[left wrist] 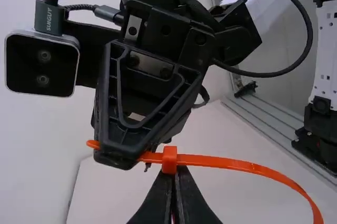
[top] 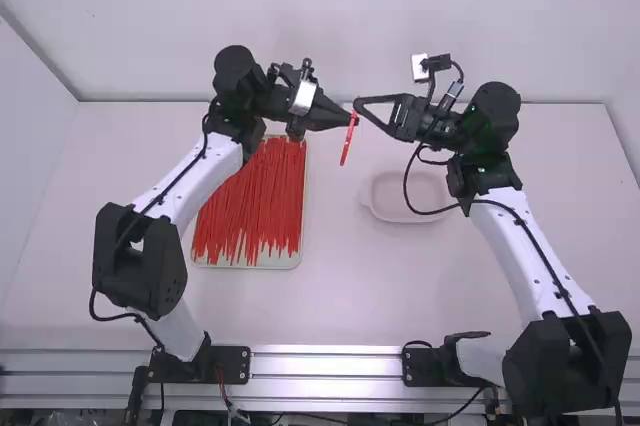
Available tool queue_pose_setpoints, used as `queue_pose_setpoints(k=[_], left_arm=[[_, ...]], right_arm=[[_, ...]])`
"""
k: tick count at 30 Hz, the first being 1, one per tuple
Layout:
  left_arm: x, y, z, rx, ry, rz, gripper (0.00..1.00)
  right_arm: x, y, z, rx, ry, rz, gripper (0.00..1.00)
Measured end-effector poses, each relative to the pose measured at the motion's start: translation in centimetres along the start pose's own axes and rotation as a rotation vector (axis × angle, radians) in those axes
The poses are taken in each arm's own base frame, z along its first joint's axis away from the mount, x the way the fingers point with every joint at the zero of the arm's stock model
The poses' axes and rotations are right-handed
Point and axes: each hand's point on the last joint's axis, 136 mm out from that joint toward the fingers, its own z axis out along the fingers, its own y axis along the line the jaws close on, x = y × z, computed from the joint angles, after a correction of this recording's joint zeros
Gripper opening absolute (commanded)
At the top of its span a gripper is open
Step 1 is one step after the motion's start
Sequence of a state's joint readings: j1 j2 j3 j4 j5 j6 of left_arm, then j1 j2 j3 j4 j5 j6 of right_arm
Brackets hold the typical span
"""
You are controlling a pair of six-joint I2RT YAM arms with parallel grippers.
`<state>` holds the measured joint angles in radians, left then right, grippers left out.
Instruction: Fasten the cable tie
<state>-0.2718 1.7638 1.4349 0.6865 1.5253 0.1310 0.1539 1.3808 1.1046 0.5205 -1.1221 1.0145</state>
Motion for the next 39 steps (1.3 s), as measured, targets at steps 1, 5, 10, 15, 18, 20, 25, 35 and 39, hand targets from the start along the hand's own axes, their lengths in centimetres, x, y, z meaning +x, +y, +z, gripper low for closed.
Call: queue_pose_setpoints(k=[1, 5, 10, 15, 18, 20, 25, 35, 39], left_arm=[[0.2, 0.0, 0.0, -0.002, 0.000, -0.005, 0.02], [0.3, 0.0, 0.0, -0.010, 0.001, -0.003, 0.02], [0.9, -0.2, 0.0, -0.022, 0.004, -0.020, 0.02], [2.0, -0.6, 0.0, -0.037, 0.009, -0.057, 0.02], [3.0, -0.9, -0.1, -0.054, 0.013, -0.087, 0.02], [3.6, -1.0, -0.1, -0.068, 0.018, -0.106, 0.02], [5.8, -1.7, -0.2, -0.102, 0.031, -0.178, 0.02], [10.7, -4.5, -0.4, -0.147, 0.061, -0.336, 0.02], [11.6, -5.2, -0.5, -0.146, 0.065, -0.371, 0.02]], right_arm=[[0.0, 0.1, 0.0, -0.004, 0.003, -0.004, 0.00], [-0.1, 0.3, 0.1, -0.027, 0.009, -0.021, 0.00], [0.3, 0.0, 0.1, -0.035, 0.019, -0.004, 0.00], [0.6, -0.4, 0.1, -0.035, 0.029, 0.022, 0.00], [0.7, -0.5, 0.1, -0.034, 0.031, 0.028, 0.00], [0.7, -0.6, 0.1, -0.034, 0.031, 0.032, 0.00], [0.7, -0.5, 0.1, -0.034, 0.031, 0.042, 0.00], [0.4, 0.9, 0.0, -0.082, 0.034, -0.004, 0.00], [0.2, 1.1, -0.3, -0.087, 0.030, 0.000, 0.00]])
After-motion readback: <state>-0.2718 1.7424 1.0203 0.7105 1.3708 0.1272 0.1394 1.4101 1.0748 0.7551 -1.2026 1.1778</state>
